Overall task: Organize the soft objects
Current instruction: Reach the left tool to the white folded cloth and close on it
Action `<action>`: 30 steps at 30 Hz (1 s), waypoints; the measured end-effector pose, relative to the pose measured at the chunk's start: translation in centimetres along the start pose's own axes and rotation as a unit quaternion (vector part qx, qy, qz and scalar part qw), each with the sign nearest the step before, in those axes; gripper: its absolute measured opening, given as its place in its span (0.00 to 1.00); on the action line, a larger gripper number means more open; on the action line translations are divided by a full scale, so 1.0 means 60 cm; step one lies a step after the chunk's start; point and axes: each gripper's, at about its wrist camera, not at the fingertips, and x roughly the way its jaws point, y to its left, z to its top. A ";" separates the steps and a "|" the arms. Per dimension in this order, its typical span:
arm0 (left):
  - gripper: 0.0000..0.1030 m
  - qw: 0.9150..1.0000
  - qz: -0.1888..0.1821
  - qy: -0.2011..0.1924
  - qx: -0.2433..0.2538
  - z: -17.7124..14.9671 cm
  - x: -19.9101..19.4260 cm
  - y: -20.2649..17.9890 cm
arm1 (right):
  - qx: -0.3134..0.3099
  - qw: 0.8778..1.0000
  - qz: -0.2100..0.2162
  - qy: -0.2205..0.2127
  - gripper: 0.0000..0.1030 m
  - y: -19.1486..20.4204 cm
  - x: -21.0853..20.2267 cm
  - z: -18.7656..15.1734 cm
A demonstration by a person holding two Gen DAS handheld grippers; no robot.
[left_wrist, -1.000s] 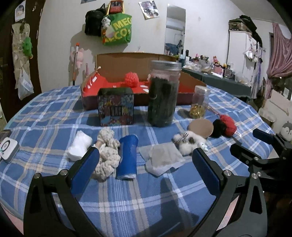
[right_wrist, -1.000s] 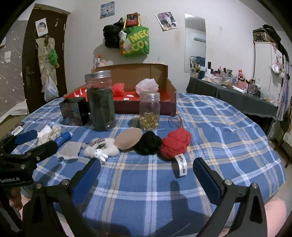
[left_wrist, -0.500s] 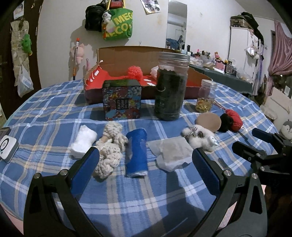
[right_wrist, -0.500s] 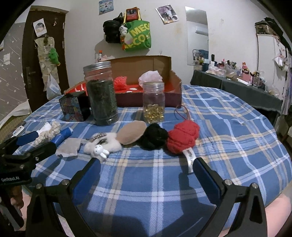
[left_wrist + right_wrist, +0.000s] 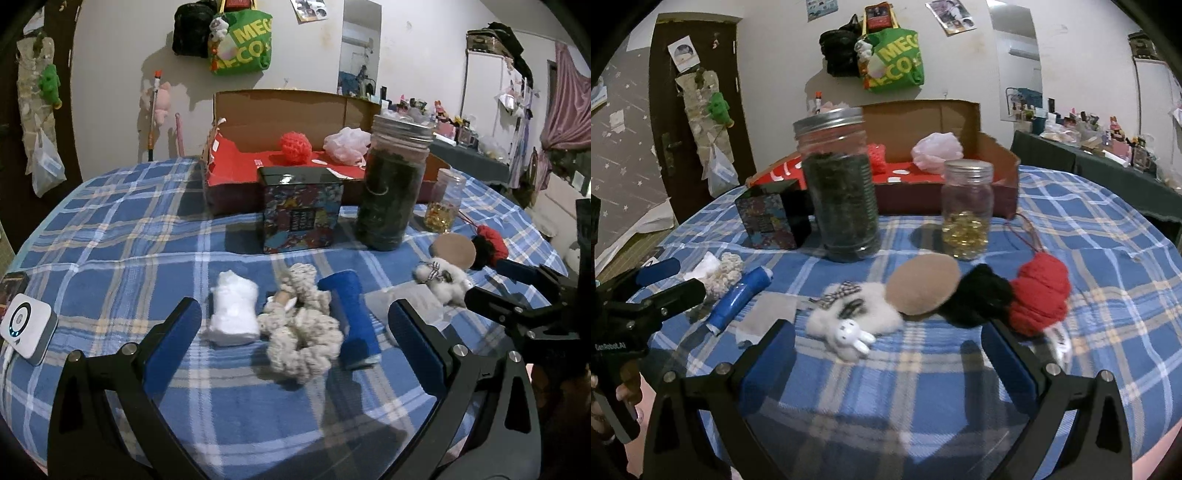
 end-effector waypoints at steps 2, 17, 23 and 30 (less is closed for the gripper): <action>1.00 1.000 -0.006 0.003 0.003 0.000 0.002 0.007 | -0.006 1.000 0.000 0.003 0.97 0.006 0.006 0.003; 0.78 0.998 -0.045 0.001 0.049 0.001 0.003 0.000 | -0.015 1.000 0.003 0.022 0.78 0.017 0.033 0.011; 0.78 0.998 -0.027 0.011 0.050 0.006 0.006 0.022 | -0.007 1.000 0.011 0.025 0.78 0.013 0.036 0.013; 0.78 0.999 -0.017 0.020 0.023 0.019 0.006 0.067 | -0.006 1.000 0.012 0.024 0.74 0.012 0.037 0.014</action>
